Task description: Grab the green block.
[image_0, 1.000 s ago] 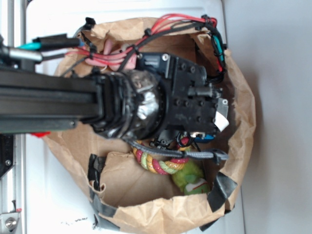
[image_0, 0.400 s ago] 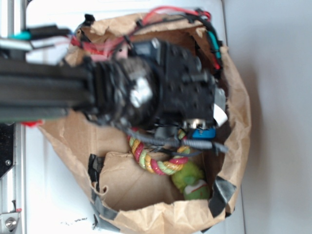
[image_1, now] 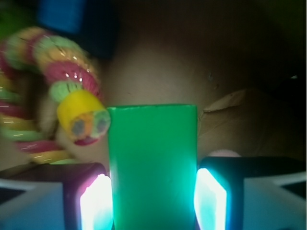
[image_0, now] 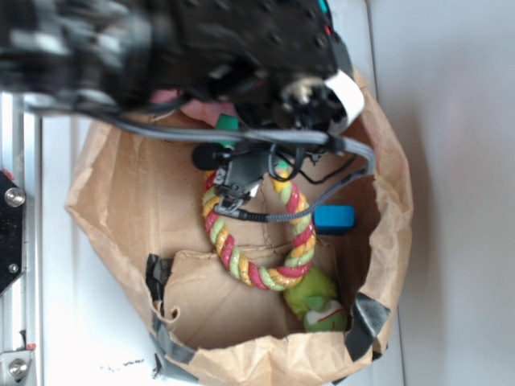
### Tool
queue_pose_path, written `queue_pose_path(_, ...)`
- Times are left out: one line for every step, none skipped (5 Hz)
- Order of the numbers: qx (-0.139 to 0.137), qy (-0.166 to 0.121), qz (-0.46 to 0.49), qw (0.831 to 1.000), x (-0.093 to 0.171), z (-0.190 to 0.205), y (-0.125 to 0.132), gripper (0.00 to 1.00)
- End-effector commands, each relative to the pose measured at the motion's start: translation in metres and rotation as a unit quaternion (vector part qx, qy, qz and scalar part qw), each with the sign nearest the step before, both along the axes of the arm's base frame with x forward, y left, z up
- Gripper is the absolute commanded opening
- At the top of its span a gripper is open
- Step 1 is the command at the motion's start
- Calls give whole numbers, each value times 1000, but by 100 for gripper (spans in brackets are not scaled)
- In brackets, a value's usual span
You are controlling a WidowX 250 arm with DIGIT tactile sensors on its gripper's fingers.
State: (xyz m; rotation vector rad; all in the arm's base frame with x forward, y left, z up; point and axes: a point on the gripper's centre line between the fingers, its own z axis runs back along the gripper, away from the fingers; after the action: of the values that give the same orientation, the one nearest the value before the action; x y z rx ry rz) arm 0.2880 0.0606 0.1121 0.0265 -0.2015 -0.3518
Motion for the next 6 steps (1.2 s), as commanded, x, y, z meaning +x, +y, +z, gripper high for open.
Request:
queue_pose_path(-8,-48,0,999,-7,54,-16,0)
queue_pose_path(-14,-47,-2,999,-8,65,-26,0)
queue_pose_path(7,-51,19,998,-5,68,-40,0)
queue_pose_path(9,-44,36,998,-3,69,-54,0)
queue_pose_path(13,-42,50,998,-5,75,-55,0)
queue_pose_path(12,-32,68,997,-6,78,-54,0)
